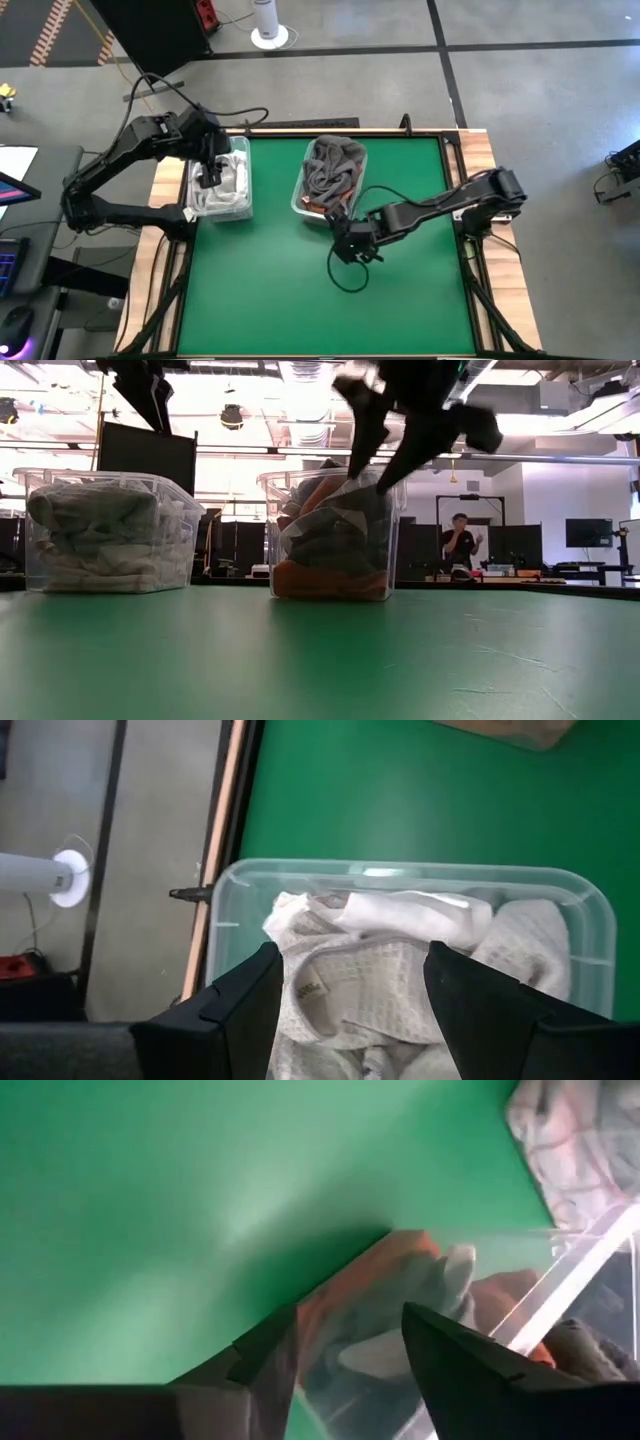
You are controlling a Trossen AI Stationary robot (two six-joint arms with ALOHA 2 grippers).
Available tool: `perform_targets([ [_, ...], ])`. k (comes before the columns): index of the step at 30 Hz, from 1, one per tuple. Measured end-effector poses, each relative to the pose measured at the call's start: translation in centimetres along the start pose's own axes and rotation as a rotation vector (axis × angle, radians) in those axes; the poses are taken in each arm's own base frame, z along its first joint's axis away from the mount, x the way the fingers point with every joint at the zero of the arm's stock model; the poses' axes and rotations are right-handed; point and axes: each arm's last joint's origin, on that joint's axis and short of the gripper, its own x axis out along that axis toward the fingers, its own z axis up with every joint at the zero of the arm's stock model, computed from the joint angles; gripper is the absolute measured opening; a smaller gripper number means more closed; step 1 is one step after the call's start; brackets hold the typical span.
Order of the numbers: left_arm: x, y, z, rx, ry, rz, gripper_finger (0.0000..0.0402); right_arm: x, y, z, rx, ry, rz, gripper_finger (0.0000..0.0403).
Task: Sort towels by color in basket
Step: Adjust the right transparent bin on the table, then return to Home Position
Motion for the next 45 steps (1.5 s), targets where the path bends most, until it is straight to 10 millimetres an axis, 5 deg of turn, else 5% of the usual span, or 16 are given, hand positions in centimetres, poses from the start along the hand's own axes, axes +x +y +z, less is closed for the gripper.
perform_targets([
  [9, -0.1, -0.6, -0.3, -0.014, 0.04, -0.036, 0.0233, 1.8, -0.3, -2.0, 0.007, 0.133, 0.082, 0.0172],
  [20, -0.1, -0.7, -0.3, -0.047, 0.041, -0.035, 0.0233, 0.4, -1.4, -3.7, 0.071, 0.164, 0.089, 0.0125],
  [27, -2.3, -1.4, 0.5, -0.052, -0.173, -0.044, 0.0233, -4.9, -2.8, -3.5, 0.285, -0.015, -0.058, 0.0123],
  [32, -5.0, -2.5, -0.3, -0.066, -0.379, -0.08, 0.0233, -10.0, -4.2, -5.9, 0.582, -0.153, -0.1, 0.0123],
  [36, -6.0, -3.8, -2.5, -0.092, -0.549, -0.121, 0.0233, -12.7, -3.0, -8.0, 0.748, -0.224, -0.119, 0.0123],
  [45, -2.3, -6.8, -7.5, -0.202, -0.749, -0.214, 0.0233, -15.1, 1.1, -13.2, 1.081, -0.457, -0.244, 0.0123],
])
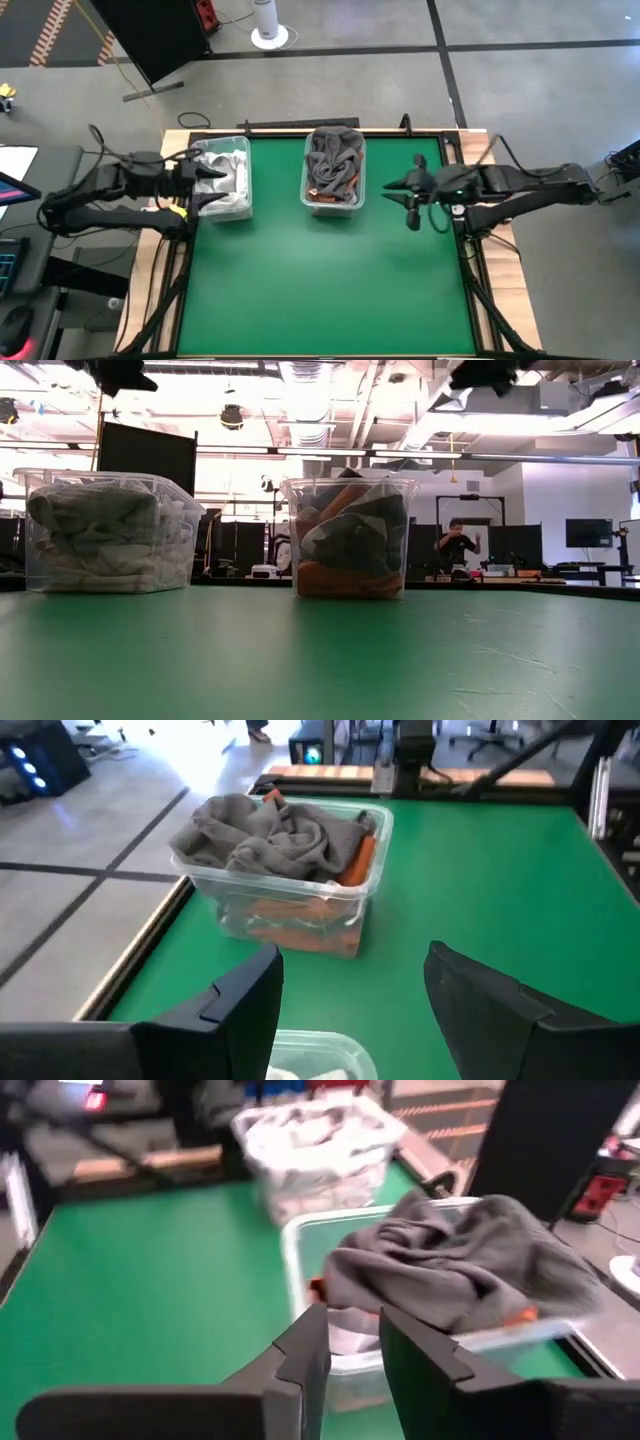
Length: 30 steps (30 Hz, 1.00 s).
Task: Sort towels by color in basket
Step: Return to Home Position
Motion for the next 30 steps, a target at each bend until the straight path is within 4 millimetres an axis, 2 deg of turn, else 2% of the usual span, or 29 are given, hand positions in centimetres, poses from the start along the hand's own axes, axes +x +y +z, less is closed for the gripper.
perform_targets([
  [4, 1.0, -0.3, -2.1, -0.051, -0.062, -0.016, 0.0233, -1.5, -1.1, -2.6, 0.102, -0.097, -0.016, 0.0123],
  [7, 2.8, -0.8, -3.8, -0.072, -0.128, -0.03, 0.0233, -2.3, -1.7, -4.5, 0.173, -0.189, -0.02, 0.0123],
  [12, 6.0, -1.7, -6.6, -0.095, -0.231, -0.083, 0.0233, -2.6, -2.2, -7.3, 0.179, -0.299, -0.029, 0.0123],
  [15, 7.1, -2.2, -7.9, -0.098, -0.26, -0.104, 0.0233, -3.1, -2.6, -8.2, 0.198, -0.37, -0.033, 0.0123],
  [23, 8.1, -2.9, -10.0, -0.084, -0.232, -0.058, 0.0233, -3.8, -3.5, -12.0, 0.22, -0.428, -0.147, 0.0123],
  [30, 8.5, -4.1, -11.5, -0.031, -0.238, -0.11, 0.0226, -5.1, -4.0, -14.0, 0.24, -0.542, -0.163, 0.0123],
])
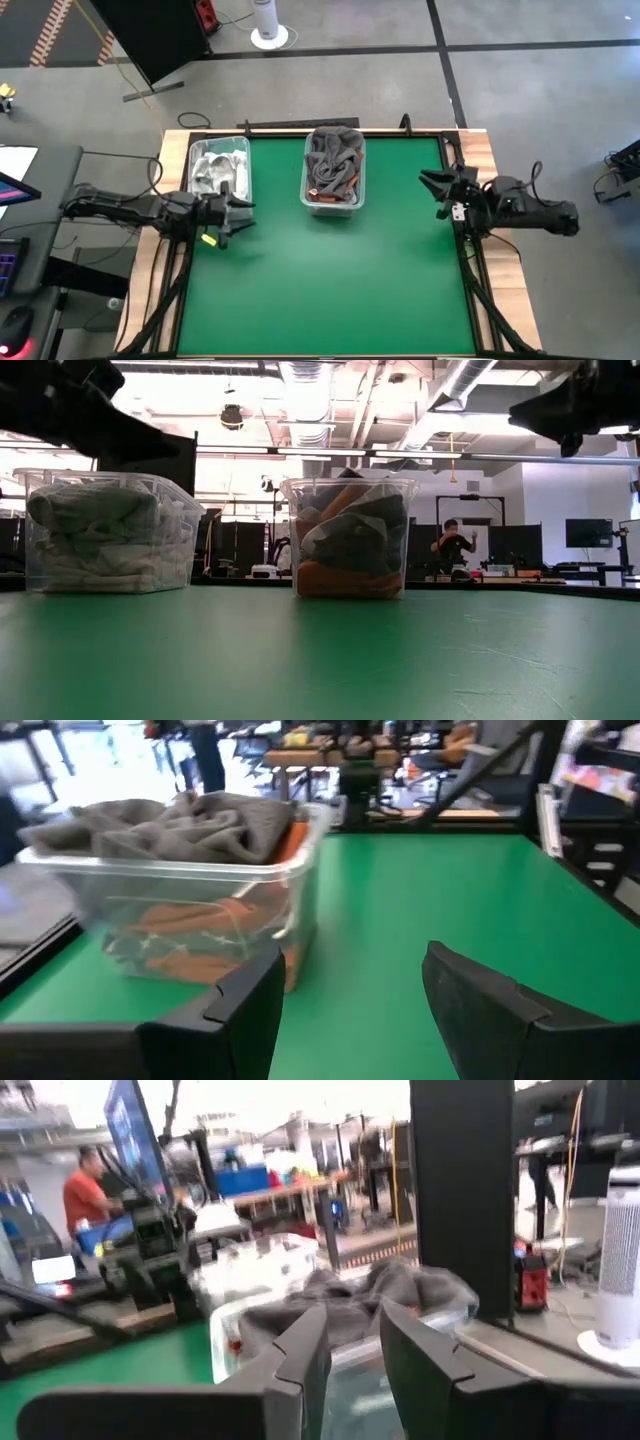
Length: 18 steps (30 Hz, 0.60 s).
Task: Sort towels by color in basket
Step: Return to Home Position
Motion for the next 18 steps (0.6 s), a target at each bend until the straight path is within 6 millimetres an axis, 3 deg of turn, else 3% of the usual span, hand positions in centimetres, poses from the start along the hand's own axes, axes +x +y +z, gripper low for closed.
perform_targets([
  [10, 0.0, -0.9, -2.4, 0.048, 0.0, -0.092, 0.019, 0.6, 0.2, -2.0, -0.008, 0.06, 0.028, 0.0123],
  [18, -0.3, -1.6, -4.4, 0.053, -0.008, -0.167, 0.0183, 0.5, 0.4, -2.0, -0.001, 0.054, 0.058, 0.0123],
])
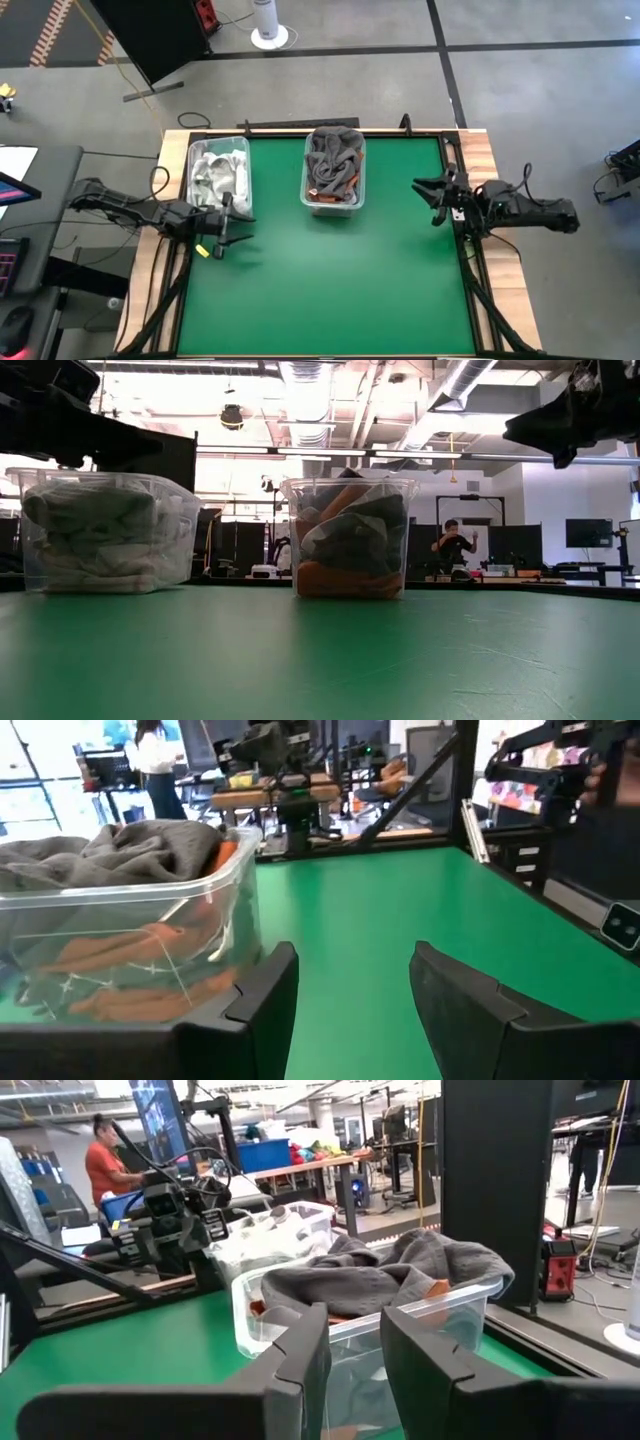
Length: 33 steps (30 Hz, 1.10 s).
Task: Sort towels by color in basket
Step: Return to Home Position
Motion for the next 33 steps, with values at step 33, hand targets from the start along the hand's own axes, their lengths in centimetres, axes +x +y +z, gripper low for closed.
perform_targets([
  [33, -0.3, -0.5, -1.2, 0.295, -0.016, -0.075, 0.0182, 0.0, -0.1, -0.8, -0.035, 0.083, -0.008, 0.0123],
])
